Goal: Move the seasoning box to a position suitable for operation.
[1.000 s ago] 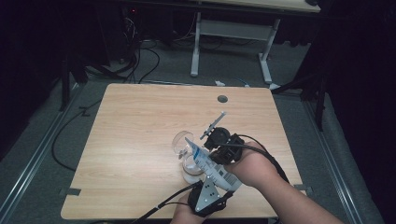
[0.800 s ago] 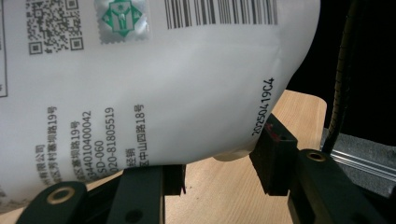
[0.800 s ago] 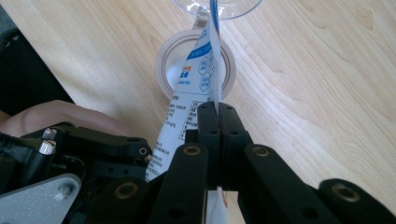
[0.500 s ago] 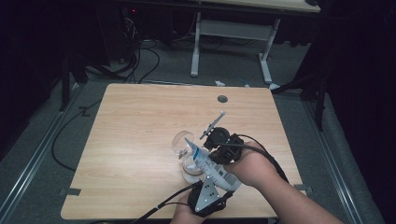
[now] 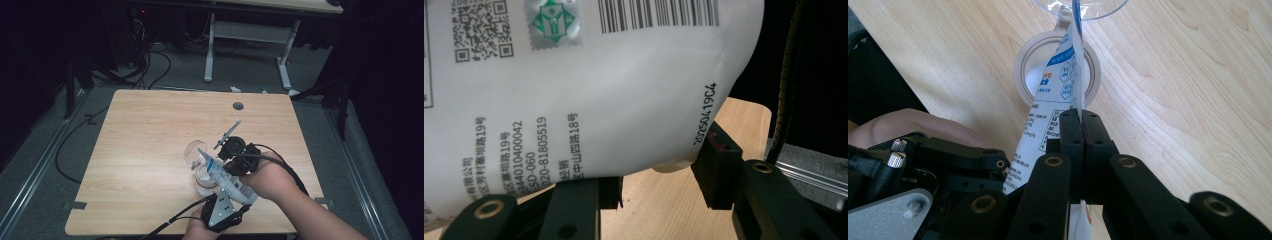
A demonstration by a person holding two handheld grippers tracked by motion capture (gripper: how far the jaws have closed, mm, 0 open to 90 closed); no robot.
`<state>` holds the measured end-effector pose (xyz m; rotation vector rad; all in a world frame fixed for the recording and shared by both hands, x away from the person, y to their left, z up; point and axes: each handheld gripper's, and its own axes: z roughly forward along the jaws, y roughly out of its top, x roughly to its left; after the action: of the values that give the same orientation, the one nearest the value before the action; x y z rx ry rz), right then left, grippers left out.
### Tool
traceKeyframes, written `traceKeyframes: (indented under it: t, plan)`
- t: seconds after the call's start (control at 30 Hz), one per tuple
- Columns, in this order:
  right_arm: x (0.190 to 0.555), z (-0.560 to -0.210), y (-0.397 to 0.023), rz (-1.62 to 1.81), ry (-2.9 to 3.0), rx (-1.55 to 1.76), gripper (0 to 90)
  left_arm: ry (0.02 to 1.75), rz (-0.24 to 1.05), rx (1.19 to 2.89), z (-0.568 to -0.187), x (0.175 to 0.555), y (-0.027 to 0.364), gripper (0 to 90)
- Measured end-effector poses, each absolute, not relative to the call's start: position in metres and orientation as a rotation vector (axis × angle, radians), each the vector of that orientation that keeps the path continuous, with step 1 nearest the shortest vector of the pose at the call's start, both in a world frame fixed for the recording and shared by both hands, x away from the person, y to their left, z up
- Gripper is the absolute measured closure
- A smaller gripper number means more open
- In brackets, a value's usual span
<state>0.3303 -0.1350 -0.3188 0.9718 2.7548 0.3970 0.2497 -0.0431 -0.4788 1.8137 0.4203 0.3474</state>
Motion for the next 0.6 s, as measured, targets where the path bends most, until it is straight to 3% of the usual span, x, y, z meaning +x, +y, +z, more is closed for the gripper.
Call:
traceKeyframes:
  t: [0.6]
  plan:
    - [0.3294,-0.3172,-0.1332,0.398,2.750,0.965,90.0,0.417,0.350,1.809,-0.4780,0.2499,-0.0421,59.8]
